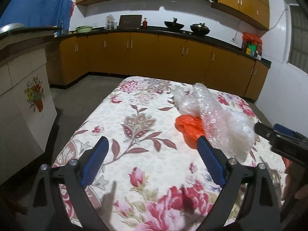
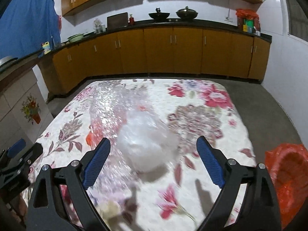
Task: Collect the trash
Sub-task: 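Grasp a clear plastic bag with the right gripper while the left grasps bubble wrap, then carry the clear bag and bubble wrap over the basket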
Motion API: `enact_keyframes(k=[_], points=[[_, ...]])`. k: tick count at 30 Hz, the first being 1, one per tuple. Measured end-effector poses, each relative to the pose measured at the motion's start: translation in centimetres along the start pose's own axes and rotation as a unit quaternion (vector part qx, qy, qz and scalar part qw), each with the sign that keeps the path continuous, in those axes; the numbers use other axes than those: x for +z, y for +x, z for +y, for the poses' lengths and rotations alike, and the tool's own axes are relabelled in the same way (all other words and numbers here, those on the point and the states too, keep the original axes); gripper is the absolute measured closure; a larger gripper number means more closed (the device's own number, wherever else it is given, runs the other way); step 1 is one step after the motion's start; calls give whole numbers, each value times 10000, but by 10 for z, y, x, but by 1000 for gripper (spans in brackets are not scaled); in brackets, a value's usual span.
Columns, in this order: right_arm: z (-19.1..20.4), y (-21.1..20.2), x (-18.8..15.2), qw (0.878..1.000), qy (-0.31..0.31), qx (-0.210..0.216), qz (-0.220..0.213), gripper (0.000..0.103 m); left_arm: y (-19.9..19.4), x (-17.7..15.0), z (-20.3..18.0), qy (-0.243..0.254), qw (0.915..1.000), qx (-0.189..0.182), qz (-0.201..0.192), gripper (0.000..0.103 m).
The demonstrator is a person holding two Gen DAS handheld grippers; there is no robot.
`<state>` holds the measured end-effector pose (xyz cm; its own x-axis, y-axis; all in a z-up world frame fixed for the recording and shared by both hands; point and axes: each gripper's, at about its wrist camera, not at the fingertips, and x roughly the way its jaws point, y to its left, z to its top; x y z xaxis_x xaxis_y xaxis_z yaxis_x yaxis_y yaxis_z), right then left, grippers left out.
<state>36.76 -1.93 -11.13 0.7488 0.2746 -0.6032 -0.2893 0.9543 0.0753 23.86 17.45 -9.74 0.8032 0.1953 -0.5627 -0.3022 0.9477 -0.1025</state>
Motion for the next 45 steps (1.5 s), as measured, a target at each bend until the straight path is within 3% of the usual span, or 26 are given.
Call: enact_keyframes(k=[6,11,14,17,24,31,35,38,42,45], points=[[17,32,2,9996,-153,-66,208,14,9,0,6,-85,9999,-67,65,12],[13,53,-8,9976,-173,-108,657,51,15,-1,0,-34,9997,-210,130,12],[3,53,-11,9977,19,-85,679,66,18,-2,-7,-21,9993,-347,166,12],[-4,46,-12,9982,104,-75,586,71,21,-2,-19,19,9982,-546,241,13],[-27,21,-14,9989,188,-219,373,73,40,-7,-56,127,9922,-1043,673,25],[-53,9,-23,9980,336,-362,402,73,65,-17,-82,160,9854,-1213,1182,33],[-61,6,-27,9976,391,-382,424,73,77,-23,-95,131,9800,-1314,1491,42],[-65,4,-29,9975,397,-396,425,73,82,-26,-104,147,9790,-1267,1591,54],[-70,-1,-31,9974,430,-411,403,73,85,-26,-107,126,9759,-1382,1684,91],[-73,-5,-32,9974,460,-414,379,73,80,-26,-108,222,9772,-1399,1580,94]])
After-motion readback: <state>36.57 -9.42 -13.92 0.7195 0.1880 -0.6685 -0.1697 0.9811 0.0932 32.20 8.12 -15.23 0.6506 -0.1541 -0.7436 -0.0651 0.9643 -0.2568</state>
